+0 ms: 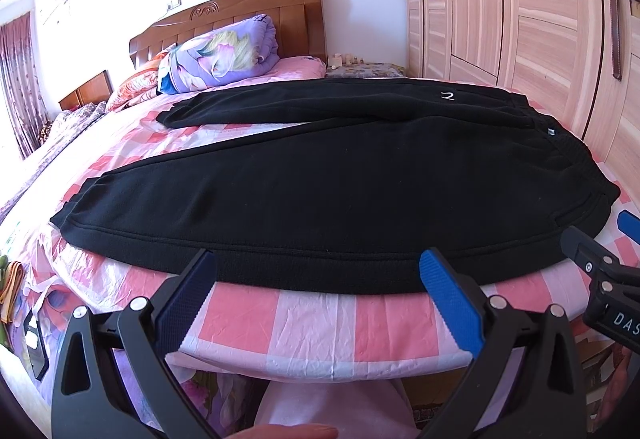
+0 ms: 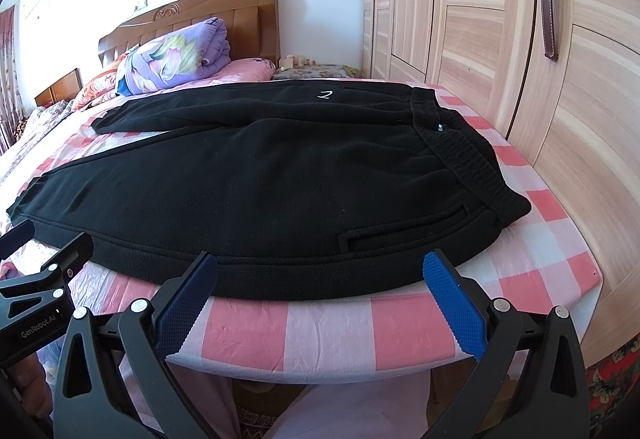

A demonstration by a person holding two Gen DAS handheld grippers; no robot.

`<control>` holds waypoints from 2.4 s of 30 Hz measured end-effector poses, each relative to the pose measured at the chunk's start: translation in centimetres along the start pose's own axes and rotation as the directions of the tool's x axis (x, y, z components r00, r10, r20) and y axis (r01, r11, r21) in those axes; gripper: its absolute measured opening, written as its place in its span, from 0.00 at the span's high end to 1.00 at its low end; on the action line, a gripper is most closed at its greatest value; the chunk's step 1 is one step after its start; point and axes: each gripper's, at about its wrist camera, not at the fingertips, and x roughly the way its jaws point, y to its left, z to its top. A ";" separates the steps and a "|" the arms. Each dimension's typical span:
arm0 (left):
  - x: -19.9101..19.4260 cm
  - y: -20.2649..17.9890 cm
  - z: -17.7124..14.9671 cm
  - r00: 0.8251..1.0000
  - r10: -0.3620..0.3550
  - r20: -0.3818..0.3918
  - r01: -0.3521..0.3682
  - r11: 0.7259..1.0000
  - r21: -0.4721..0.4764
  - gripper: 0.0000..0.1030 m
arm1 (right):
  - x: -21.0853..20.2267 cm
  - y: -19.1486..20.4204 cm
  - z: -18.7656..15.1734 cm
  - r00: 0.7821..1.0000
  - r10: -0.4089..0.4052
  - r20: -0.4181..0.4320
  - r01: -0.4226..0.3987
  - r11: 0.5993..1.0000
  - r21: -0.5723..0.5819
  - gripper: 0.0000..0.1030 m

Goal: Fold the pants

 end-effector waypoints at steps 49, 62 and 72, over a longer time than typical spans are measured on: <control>23.8 7.3 25.9 0.929 -0.024 -0.370 0.095 0.980 0.175 0.12 | 31.5 -4.9 31.0 0.932 0.304 -0.195 -0.330 0.936 -0.119 0.04; 24.6 5.8 29.0 0.963 -0.262 0.062 0.260 0.965 0.042 0.01 | 40.0 4.4 28.9 0.819 0.357 -0.449 -0.537 0.754 -0.379 0.66; 31.2 2.5 30.7 0.868 -0.459 -0.187 0.403 0.873 -0.275 0.02 | 25.3 3.8 23.9 0.882 0.412 -0.227 -0.465 0.693 -0.551 0.88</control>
